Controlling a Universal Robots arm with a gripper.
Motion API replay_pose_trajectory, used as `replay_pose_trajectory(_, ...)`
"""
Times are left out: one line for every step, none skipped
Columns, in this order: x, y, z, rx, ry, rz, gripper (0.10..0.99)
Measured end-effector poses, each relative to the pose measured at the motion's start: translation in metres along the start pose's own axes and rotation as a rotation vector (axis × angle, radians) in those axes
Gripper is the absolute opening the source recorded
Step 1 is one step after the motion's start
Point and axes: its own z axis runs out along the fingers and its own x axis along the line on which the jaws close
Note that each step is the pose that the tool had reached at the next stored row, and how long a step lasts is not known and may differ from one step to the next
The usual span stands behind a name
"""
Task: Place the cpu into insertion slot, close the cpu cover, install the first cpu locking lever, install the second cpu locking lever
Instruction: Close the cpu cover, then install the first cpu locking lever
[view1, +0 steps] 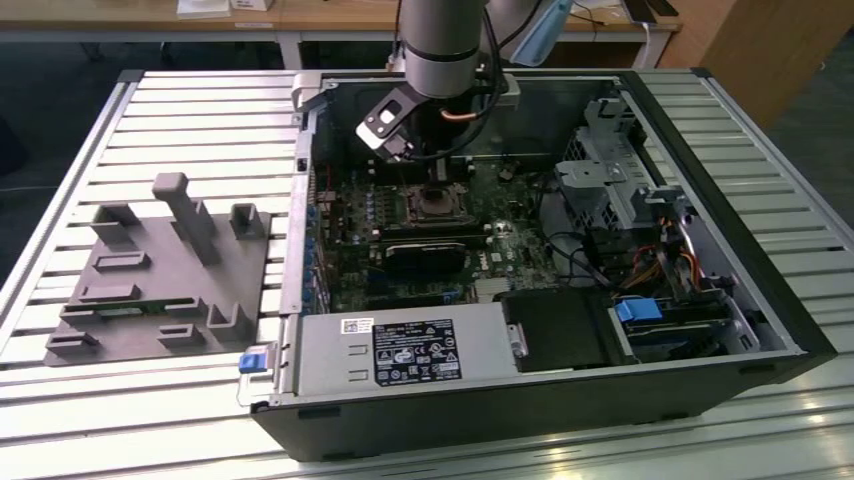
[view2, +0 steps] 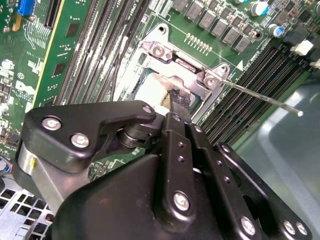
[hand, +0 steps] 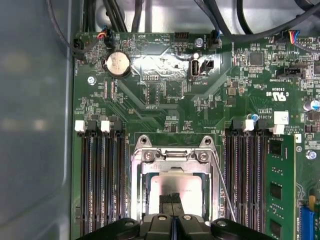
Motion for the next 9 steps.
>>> replay_pose_trajectory(0.0, 0.0003, 0.0, 0.0, 0.0, 0.0, 0.106)
replay_pose_trajectory(0.0, 0.0005, 0.0, 0.0, 0.0, 0.0, 0.106)
replay_pose_trajectory(0.0, 0.0007, -0.0002, 0.0, 0.0, 0.0, 0.106)
replay_pose_trajectory(0.0, 0.0007, -0.001, 0.0, 0.0, 0.0, 0.106)
replay_pose_trajectory(0.0, 0.0007, -0.0012, 0.0, 0.0, 0.0, 0.106)
replay_pose_trajectory(0.0, 0.0008, -0.0014, 0.0, 0.0, 0.0, 0.106)
replay_pose_trajectory(0.0, 0.0008, -0.0016, 0.0, -0.0001, 0.0, 0.106)
replay_pose_trajectory(0.0, 0.0008, -0.0018, 0.0, 0.0, 0.0, 0.106)
replay_pose_trajectory(0.0, 0.0008, -0.0021, 0.0, 0.0, 0.0, 0.106)
